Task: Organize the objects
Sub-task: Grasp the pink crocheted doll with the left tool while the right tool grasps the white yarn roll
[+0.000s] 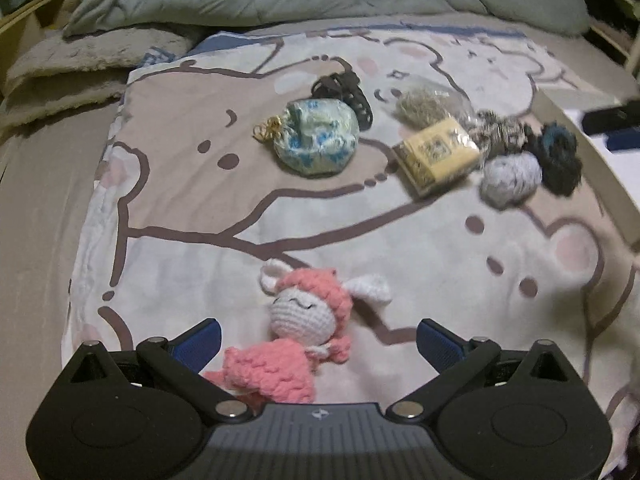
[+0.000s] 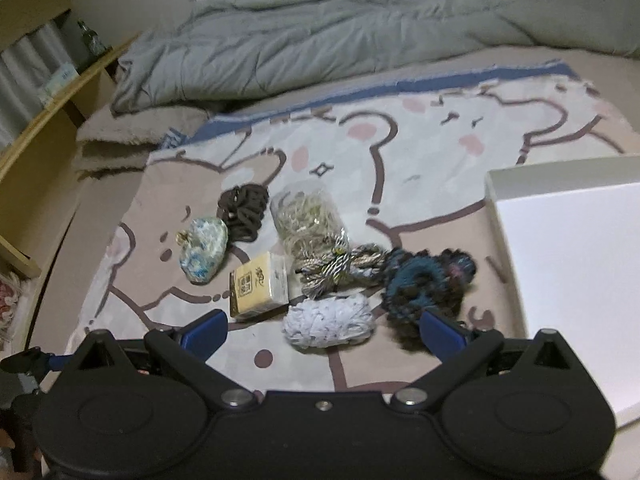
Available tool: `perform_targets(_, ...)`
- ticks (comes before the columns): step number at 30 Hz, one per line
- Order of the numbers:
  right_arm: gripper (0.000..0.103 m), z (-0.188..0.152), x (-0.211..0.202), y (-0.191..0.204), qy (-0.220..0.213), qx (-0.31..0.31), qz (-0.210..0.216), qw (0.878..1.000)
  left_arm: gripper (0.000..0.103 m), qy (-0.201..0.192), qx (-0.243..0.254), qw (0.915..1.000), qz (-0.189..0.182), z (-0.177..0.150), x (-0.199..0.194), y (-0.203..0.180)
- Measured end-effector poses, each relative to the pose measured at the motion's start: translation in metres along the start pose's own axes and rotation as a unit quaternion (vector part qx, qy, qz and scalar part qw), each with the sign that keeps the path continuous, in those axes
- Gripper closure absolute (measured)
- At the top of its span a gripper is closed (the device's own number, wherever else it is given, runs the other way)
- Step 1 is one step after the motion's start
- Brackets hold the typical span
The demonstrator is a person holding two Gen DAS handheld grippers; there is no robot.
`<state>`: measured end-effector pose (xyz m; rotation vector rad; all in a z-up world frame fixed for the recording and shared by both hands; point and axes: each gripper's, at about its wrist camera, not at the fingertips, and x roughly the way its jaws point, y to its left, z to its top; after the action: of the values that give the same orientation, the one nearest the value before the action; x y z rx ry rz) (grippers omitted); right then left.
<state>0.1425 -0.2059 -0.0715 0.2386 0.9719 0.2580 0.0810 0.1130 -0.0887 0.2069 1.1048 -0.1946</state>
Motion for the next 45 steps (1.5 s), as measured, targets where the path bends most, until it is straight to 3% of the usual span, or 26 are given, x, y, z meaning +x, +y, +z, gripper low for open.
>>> perform_targets(4, 0.0, 0.001, 0.035, 0.0, 0.034, 0.013, 0.003, 0.999, 0.013, 0.027, 0.034, 0.9988, -0.022, -0.008, 0.01, 0.006)
perform_targets(8, 0.0, -0.002, 0.065, -0.001, 0.06, 0.031, -0.001, 0.998, 0.024, 0.044, 0.074, 0.9962, -0.011, -0.012, 0.02, 0.006)
perform_targets(15, 0.0, -0.006, 0.098, 0.008, 0.07, 0.013, -0.031, 0.997, 0.044, 0.046, 0.081, 0.9956, -0.008, -0.006, 0.031, 0.012)
perform_targets(18, 0.001, -0.006, 0.105, 0.011, 0.073, 0.001, -0.039, 0.997, 0.049, 0.044, 0.09, 0.9949, -0.01, -0.005, 0.035, 0.012)
perform_targets(24, 0.011, -0.007, 0.114, 0.01, 0.076, -0.025, -0.051, 0.996, 0.05, 0.066, 0.103, 0.9925, 0.006, -0.004, 0.047, 0.009)
perform_targets(26, 0.013, -0.008, 0.117, 0.008, 0.08, -0.023, -0.052, 0.995, 0.05, 0.069, 0.096, 0.993, 0.005, -0.002, 0.049, 0.008)
perform_targets(30, 0.021, -0.007, 0.117, 0.009, 0.079, -0.035, -0.044, 0.995, 0.062, 0.071, 0.067, 0.9952, -0.007, 0.0, 0.049, 0.009)
perform_targets(34, 0.027, -0.007, 0.109, 0.008, 0.075, -0.039, -0.03, 0.996, 0.064, 0.063, 0.032, 0.9973, -0.018, 0.0, 0.043, 0.014)
perform_targets(45, 0.029, 0.004, 0.051, 0.009, 0.005, -0.073, -0.009, 0.997, 0.065, -0.03, -0.051, 0.9981, -0.017, 0.014, -0.01, 0.01)
